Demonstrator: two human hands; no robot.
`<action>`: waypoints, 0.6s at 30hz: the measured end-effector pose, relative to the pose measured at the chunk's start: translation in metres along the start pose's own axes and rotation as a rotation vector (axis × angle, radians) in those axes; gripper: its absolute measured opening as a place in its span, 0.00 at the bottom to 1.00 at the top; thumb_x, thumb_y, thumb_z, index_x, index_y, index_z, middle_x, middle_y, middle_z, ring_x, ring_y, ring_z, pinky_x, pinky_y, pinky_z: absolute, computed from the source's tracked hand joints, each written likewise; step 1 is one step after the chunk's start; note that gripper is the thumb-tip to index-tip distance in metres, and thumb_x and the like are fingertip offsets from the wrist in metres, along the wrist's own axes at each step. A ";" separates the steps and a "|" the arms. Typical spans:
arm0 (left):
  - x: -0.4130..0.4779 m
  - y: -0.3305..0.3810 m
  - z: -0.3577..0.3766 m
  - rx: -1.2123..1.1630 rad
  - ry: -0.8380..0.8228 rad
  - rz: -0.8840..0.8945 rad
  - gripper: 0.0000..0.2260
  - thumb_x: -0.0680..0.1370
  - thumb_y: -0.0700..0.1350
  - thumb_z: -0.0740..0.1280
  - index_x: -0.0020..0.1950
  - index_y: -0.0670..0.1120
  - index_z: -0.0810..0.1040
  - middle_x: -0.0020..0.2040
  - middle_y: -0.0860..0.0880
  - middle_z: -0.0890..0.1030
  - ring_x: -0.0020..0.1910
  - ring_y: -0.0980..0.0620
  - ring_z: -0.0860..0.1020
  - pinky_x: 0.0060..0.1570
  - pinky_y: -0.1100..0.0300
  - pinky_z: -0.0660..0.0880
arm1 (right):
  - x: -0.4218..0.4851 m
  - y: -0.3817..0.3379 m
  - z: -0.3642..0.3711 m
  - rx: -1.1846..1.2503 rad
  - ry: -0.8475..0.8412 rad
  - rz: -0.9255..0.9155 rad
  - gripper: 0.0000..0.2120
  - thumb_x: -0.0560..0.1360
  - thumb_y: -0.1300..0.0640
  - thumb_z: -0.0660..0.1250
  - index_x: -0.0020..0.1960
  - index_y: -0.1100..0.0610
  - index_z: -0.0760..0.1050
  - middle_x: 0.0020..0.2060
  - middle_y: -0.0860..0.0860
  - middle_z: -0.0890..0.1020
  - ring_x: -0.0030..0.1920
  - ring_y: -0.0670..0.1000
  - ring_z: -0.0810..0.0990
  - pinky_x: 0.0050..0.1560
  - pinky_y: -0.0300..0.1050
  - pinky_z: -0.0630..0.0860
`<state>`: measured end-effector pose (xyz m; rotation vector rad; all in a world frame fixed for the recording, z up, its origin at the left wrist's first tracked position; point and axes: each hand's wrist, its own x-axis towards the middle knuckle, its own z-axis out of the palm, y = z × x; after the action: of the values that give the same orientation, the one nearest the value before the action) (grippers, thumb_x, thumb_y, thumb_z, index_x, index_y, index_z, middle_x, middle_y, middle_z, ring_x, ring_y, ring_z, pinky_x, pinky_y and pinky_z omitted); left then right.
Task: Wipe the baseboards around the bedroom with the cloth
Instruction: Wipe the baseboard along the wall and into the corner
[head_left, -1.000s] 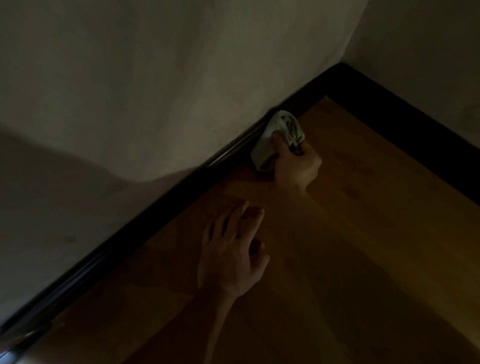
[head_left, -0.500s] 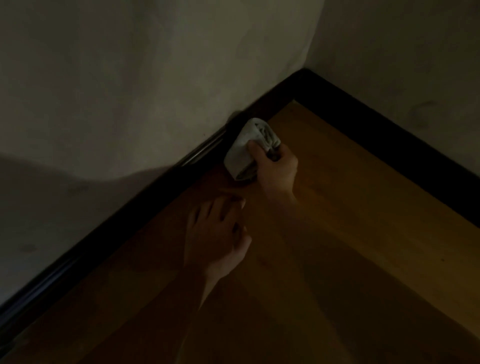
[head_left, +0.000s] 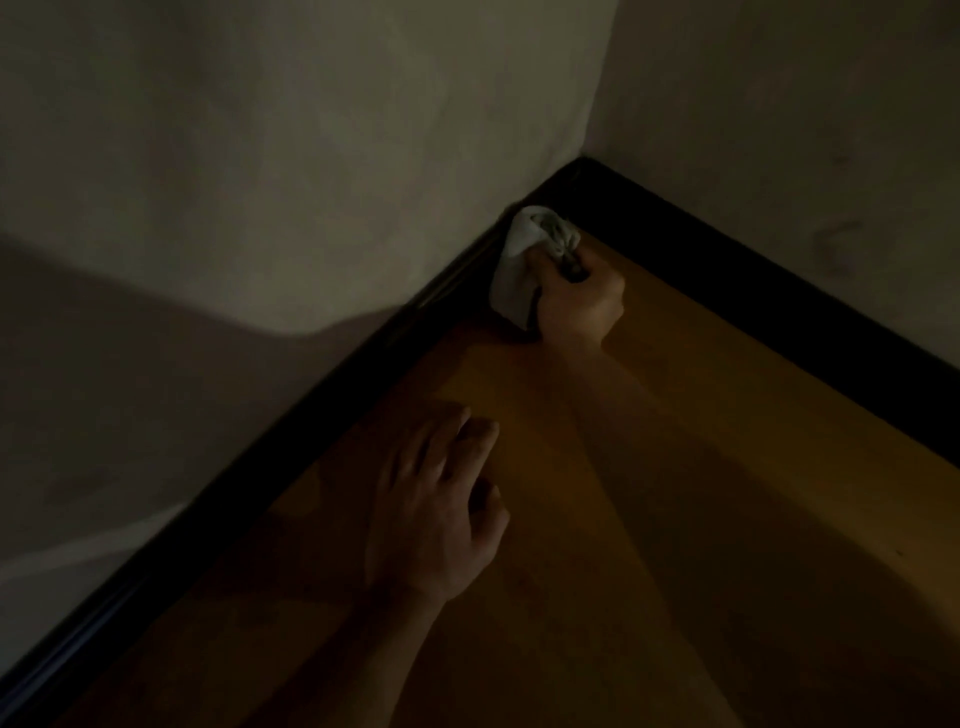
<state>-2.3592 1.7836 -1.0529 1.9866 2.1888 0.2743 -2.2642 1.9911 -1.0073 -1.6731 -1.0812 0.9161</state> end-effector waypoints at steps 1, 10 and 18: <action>0.000 0.000 0.000 -0.004 -0.004 -0.003 0.28 0.76 0.60 0.61 0.77 0.58 0.67 0.78 0.51 0.66 0.75 0.47 0.65 0.71 0.46 0.64 | 0.004 0.000 0.000 -0.008 0.015 -0.001 0.11 0.75 0.50 0.75 0.53 0.56 0.83 0.40 0.45 0.79 0.43 0.44 0.78 0.42 0.40 0.73; 0.001 -0.001 0.000 -0.002 -0.001 0.011 0.28 0.75 0.60 0.63 0.76 0.58 0.69 0.76 0.51 0.69 0.73 0.46 0.67 0.70 0.44 0.67 | 0.013 0.004 0.000 -0.031 -0.010 -0.039 0.14 0.74 0.48 0.75 0.56 0.54 0.83 0.47 0.47 0.83 0.47 0.44 0.80 0.47 0.43 0.78; 0.000 0.000 -0.001 -0.019 0.012 0.010 0.28 0.75 0.59 0.62 0.76 0.56 0.70 0.75 0.49 0.70 0.72 0.45 0.69 0.66 0.41 0.71 | 0.008 0.005 0.000 0.015 -0.045 -0.085 0.16 0.74 0.49 0.75 0.59 0.54 0.83 0.48 0.45 0.83 0.48 0.43 0.80 0.44 0.32 0.76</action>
<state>-2.3595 1.7834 -1.0522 1.9915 2.1755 0.3078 -2.2600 1.9975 -1.0130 -1.5884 -1.1640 0.9087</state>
